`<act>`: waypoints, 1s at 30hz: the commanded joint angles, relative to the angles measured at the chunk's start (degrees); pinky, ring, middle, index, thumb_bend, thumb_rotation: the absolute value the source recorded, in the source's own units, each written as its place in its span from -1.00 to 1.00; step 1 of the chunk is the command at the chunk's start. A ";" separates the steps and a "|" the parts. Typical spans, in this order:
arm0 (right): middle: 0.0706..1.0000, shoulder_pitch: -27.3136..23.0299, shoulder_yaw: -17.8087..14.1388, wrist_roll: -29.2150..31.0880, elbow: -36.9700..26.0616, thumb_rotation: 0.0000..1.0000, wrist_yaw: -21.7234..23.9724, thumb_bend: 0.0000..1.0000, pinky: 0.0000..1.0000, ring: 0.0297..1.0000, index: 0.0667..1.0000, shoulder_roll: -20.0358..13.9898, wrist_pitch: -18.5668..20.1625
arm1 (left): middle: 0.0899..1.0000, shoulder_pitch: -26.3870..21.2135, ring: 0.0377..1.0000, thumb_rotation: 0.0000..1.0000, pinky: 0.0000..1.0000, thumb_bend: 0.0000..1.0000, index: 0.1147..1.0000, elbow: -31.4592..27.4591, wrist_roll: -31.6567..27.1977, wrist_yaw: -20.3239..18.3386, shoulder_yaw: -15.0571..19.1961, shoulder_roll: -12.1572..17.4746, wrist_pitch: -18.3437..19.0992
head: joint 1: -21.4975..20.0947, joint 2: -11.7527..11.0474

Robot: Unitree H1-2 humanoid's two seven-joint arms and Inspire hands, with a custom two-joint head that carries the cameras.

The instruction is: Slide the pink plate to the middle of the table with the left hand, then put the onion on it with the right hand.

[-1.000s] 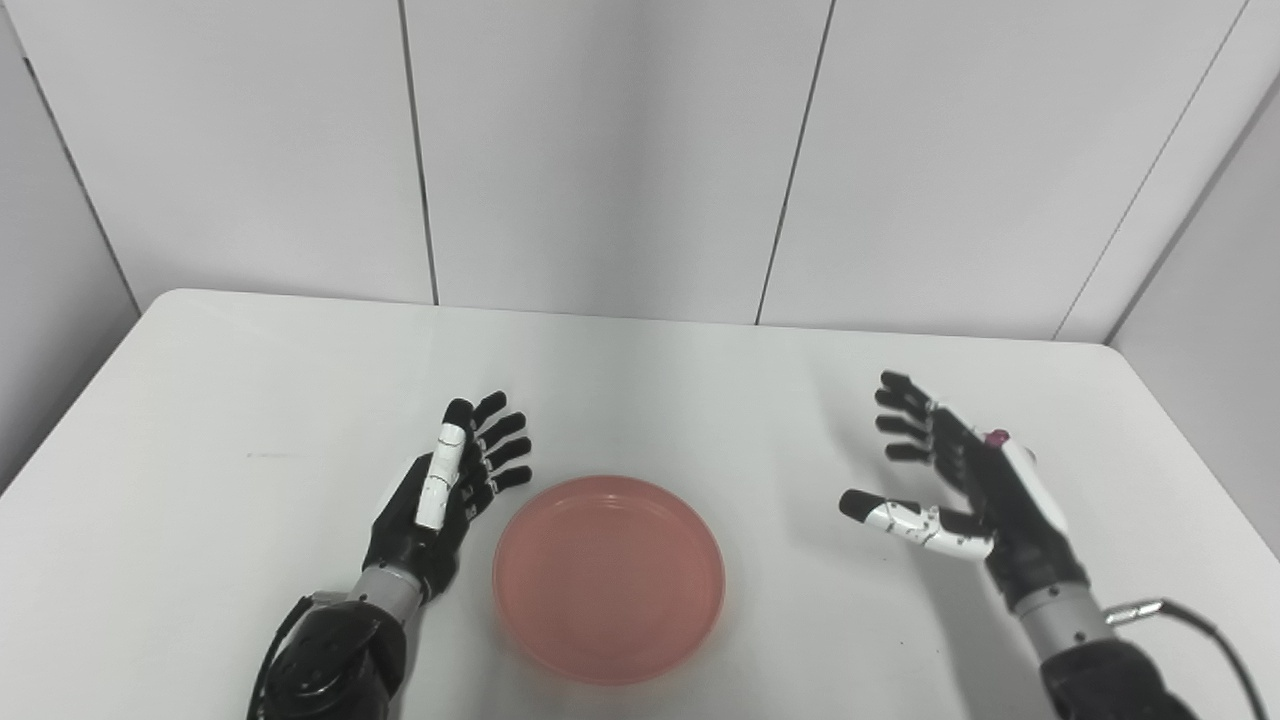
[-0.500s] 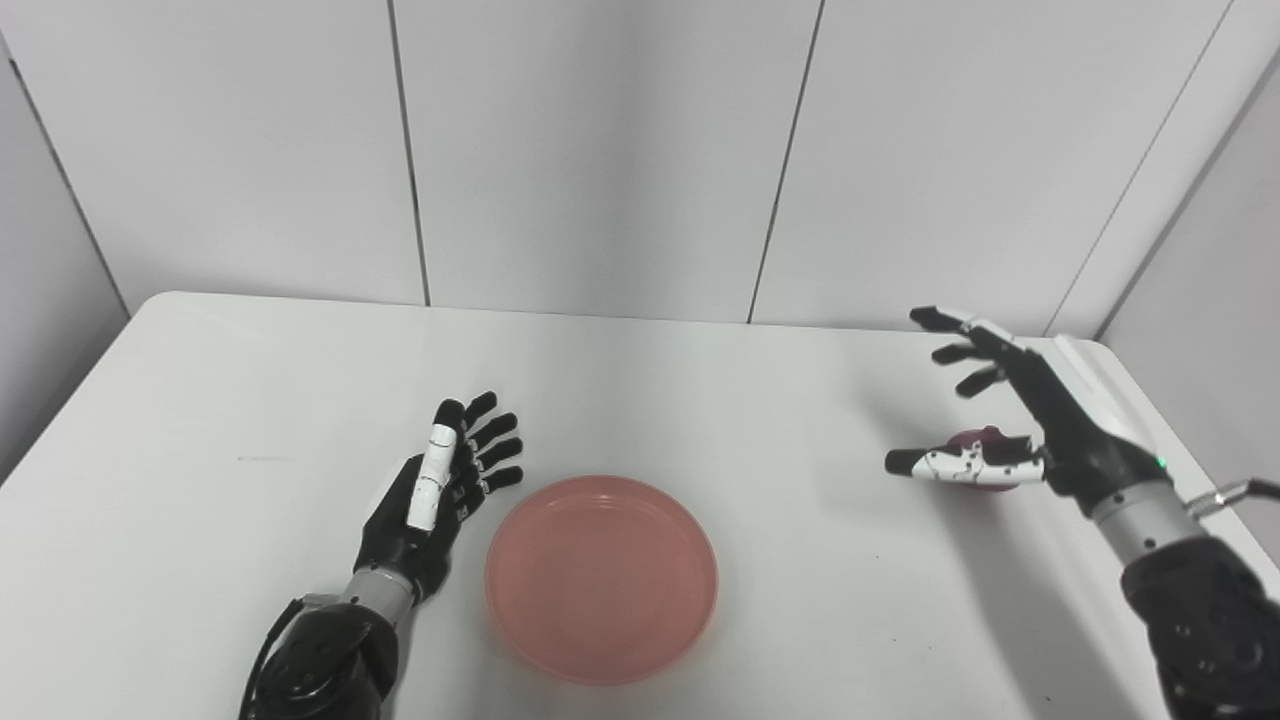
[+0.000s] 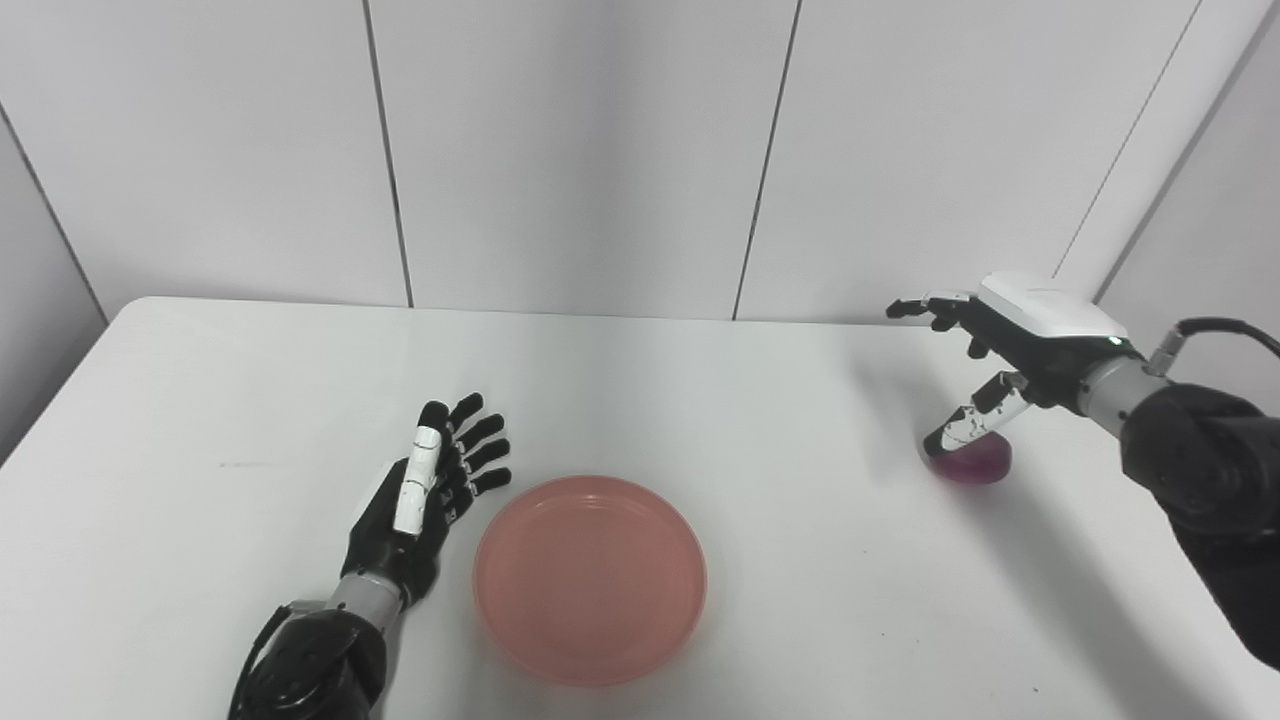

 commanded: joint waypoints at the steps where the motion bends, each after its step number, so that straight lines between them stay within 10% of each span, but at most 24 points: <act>1: 0.73 -4.39 -0.09 -1.48 0.76 -0.88 1.61 1.00 0.18 0.58 0.65 -1.91 0.60 | 0.78 0.42 0.75 0.96 0.65 0.49 0.81 0.07 -0.05 -0.07 -0.19 0.22 1.70 | 0.08 -0.01; 30: 0.83 -9.10 7.24 -12.03 14.50 -0.86 12.45 1.00 0.14 0.62 0.71 -0.05 1.19 | 0.78 0.90 0.76 0.94 0.64 0.51 0.81 -0.31 -0.19 0.16 0.07 -0.11 2.03 | 0.11 0.34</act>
